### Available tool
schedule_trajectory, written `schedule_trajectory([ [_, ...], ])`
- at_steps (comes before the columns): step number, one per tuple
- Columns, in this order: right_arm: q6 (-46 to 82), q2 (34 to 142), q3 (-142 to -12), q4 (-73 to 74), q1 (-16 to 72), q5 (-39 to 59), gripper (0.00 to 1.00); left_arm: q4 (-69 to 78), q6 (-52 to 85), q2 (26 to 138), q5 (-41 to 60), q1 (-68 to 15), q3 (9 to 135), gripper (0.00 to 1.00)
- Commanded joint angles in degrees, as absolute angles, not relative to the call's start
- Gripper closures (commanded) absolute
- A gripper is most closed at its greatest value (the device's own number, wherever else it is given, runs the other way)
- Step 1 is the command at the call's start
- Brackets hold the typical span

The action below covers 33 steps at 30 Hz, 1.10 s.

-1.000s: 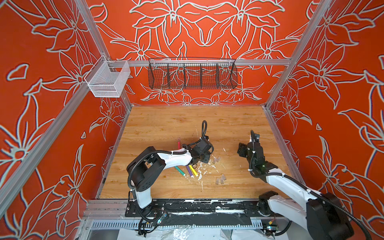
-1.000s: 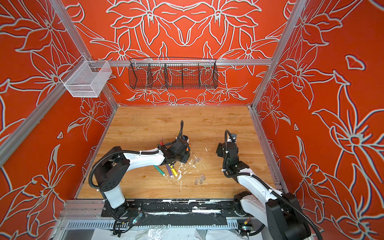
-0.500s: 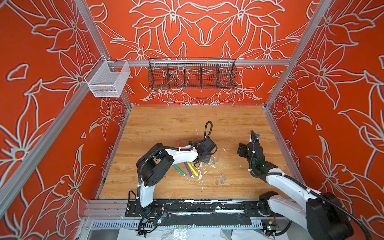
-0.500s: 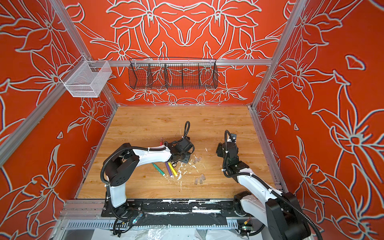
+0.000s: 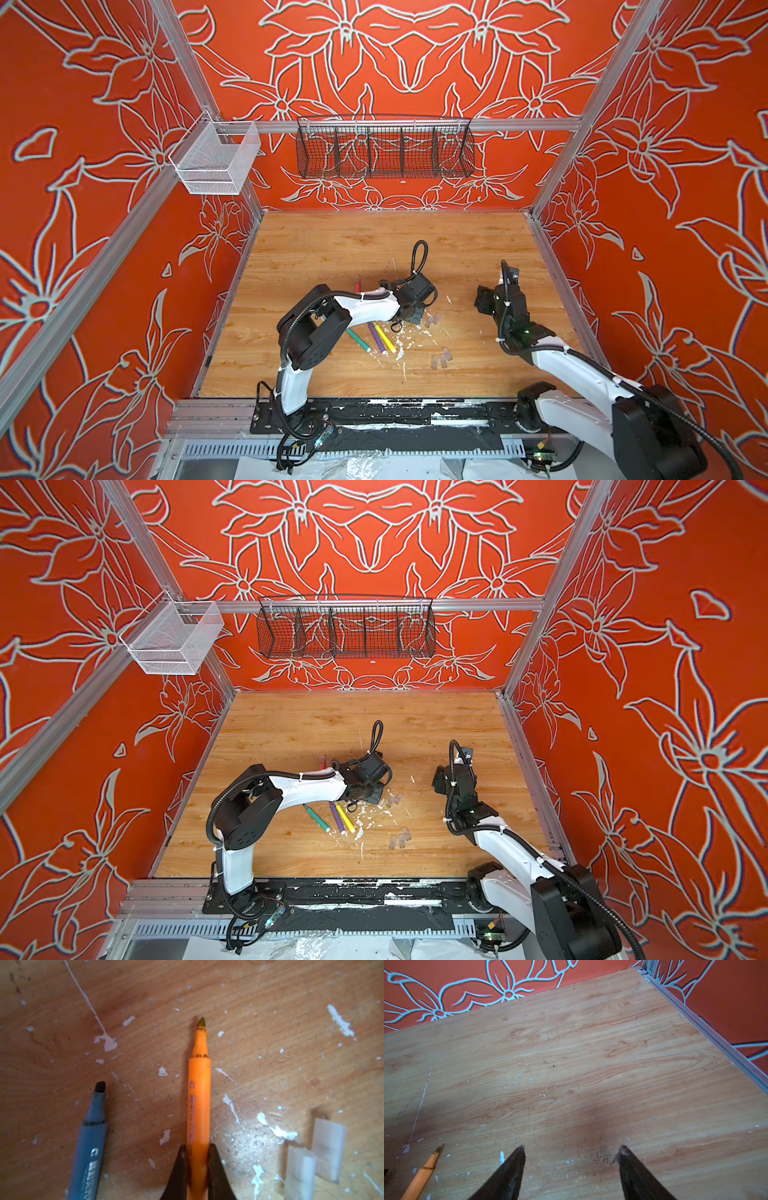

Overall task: Insert the pens into the pen caps
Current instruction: 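Move the left gripper over the orange marker and close on it, then lift the orange marker upright with the left gripper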

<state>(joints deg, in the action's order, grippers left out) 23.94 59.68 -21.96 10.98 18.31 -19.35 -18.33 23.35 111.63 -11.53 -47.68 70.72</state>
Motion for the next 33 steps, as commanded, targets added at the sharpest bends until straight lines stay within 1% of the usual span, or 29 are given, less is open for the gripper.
schedule_trajectory([
  [1, 23.16, 59.67, -23.38, 10.81, 18.27, -18.89, 0.28, -22.22, 23.05, 111.23, -12.17, -47.81, 70.42, 1.00],
  [8, 23.47, 62.63, -24.94, 11.69, 18.28, -22.20, 0.28, -21.62, 21.82, 97.76, -12.24, -47.64, 65.97, 1.00],
  [12, 23.55, 62.87, -25.14, 11.69, 18.28, -22.06, 0.29, -20.22, 22.11, 90.49, -10.66, -47.64, 61.60, 1.00],
  [19, 24.57, 58.74, -22.13, 12.53, 18.28, -22.28, 0.29, -13.54, 23.83, 75.30, -3.82, -47.71, 49.22, 1.00],
  [22, 26.68, 56.53, -21.07, 12.02, 18.26, -25.17, 0.29, -12.53, 24.02, 72.02, -3.95, -47.67, 48.43, 1.00],
  [24, 29.89, 54.98, -21.85, 8.61, 18.37, -26.18, 0.31, -12.88, 24.04, 71.79, -3.92, -47.67, 49.93, 1.00],
  [25, 32.83, 53.96, -22.09, 7.01, 18.41, -24.97, 0.32, -13.28, 24.42, 72.06, -3.57, -47.72, 51.00, 1.00],
  [27, 34.06, 51.76, -20.56, 11.18, 18.82, -19.11, 0.33, -13.02, 25.41, 72.50, -2.47, -47.77, 52.80, 1.00],
  [30, 36.52, 48.03, -23.45, 6.67, 19.25, -11.48, 0.32, -5.24, 26.74, 72.30, 0.88, -48.22, 50.09, 1.00],
  [33, 36.51, 44.55, -25.13, 2.09, 19.33, -0.47, 0.28, 3.21, 28.64, 72.58, 1.16, -49.20, 45.06, 1.00],
])
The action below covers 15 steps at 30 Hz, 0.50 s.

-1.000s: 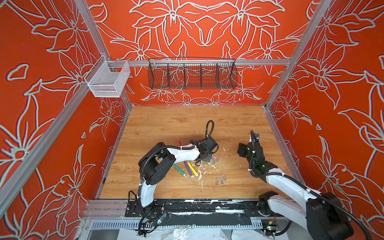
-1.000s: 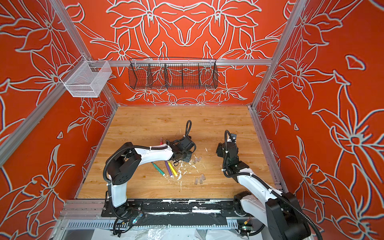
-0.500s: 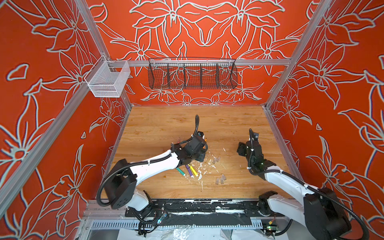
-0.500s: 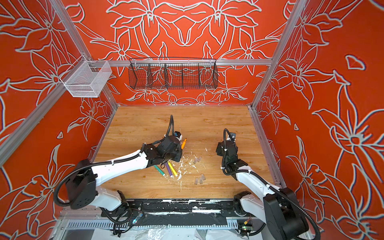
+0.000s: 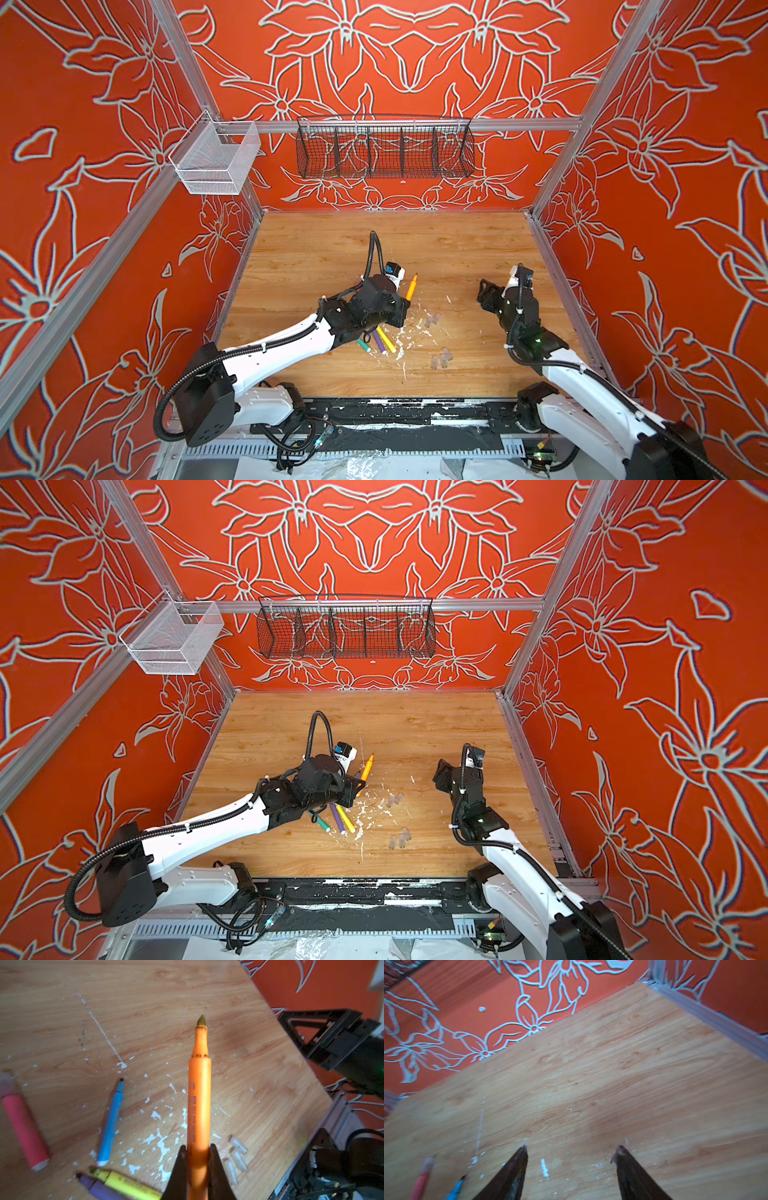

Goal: Insert the pens into the pen caps

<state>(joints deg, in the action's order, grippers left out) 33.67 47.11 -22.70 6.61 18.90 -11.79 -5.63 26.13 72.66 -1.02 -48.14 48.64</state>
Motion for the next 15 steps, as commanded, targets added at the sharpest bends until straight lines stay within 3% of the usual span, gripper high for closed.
schedule_trajectory([
  [1, 37.10, 43.48, -24.77, 1.35, 19.33, 3.12, 0.27, 5.75, 29.16, 73.13, 1.06, -49.81, 43.15, 1.00],
  [8, 45.23, 39.00, -22.11, 8.89, 20.49, 20.08, 0.24, 14.57, 27.91, 79.49, 1.60, -52.05, 42.32, 1.00],
  [15, 49.49, 38.38, -17.55, 20.49, 26.89, 16.96, 0.17, 14.60, 22.26, 80.31, 3.05, -54.31, 47.52, 1.00],
])
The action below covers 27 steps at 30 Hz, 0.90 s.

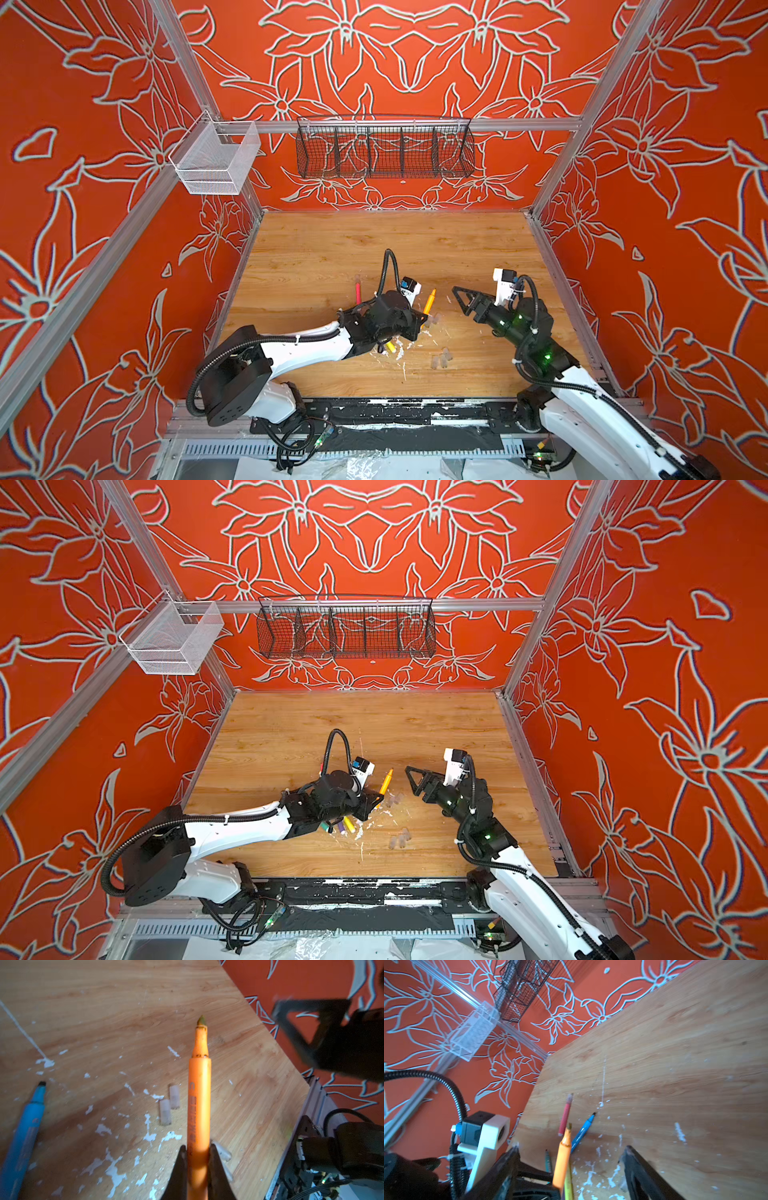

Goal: Insert the pens into the pen caps

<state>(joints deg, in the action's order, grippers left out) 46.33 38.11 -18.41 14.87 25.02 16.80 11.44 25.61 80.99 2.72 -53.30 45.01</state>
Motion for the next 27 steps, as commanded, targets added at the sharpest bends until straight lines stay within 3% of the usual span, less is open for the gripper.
schedule_trajectory([
  [1, 49.84, 39.16, -17.82, 20.56, 27.40, 16.84, 0.17, 14.29, 21.78, 80.33, 2.87, -54.32, 47.88, 1.00],
  [6, 51.67, 45.31, -18.74, 25.54, 32.07, 17.14, 0.22, 10.69, 19.43, 81.36, 3.16, -54.32, 50.74, 1.00],
  [12, 51.83, 47.95, -19.65, 25.16, 34.72, 12.43, 0.45, 9.09, 16.37, 81.20, 4.33, -54.32, 51.80, 1.00],
  [24, 51.76, 49.52, -22.76, 23.38, 35.86, 9.61, 0.48, 8.17, 14.34, 80.77, 6.90, -54.32, 51.32, 1.00],
  [27, 52.07, 50.55, -22.93, 23.89, 35.86, 8.94, 0.63, 8.39, 14.23, 80.31, 7.13, -54.32, 50.69, 1.00],
])
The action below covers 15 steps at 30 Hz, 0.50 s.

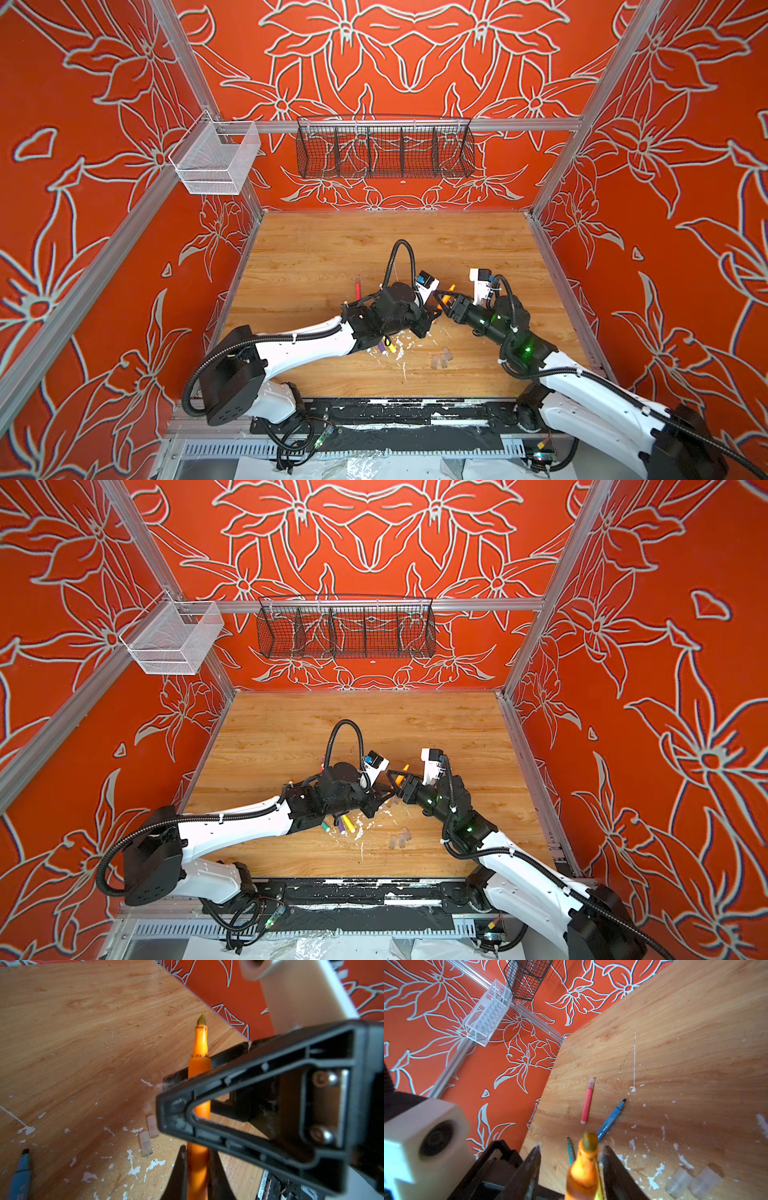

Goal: Insert the pens into the pen caps

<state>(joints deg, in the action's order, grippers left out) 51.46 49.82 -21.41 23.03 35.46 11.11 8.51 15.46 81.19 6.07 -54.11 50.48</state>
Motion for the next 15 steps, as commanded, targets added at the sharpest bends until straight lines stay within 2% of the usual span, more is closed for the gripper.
schedule_trajectory([
  [1, 52.28, 51.05, -22.95, 24.06, 35.91, 8.73, 0.68, 8.52, 14.02, 80.18, 7.48, -54.32, 50.53, 1.00],
  [4, 53.14, 52.59, -23.10, 25.02, 36.04, 8.87, 0.86, 8.20, 13.38, 80.20, 7.82, -54.32, 50.40, 1.00],
  [7, 54.11, 53.17, -23.29, 25.83, 36.42, 9.32, 0.99, 8.38, 13.10, 80.00, 7.05, -54.32, 50.11, 1.00],
  [11, 54.44, 52.40, -23.72, 25.58, 37.75, 8.62, 1.00, 8.61, 12.97, 79.94, 6.36, -54.32, 49.88, 1.00],
  [15, 54.56, 51.29, -23.82, 25.75, 39.99, 6.93, 1.00, 10.72, 13.22, 78.91, 5.59, -54.32, 48.12, 0.78],
])
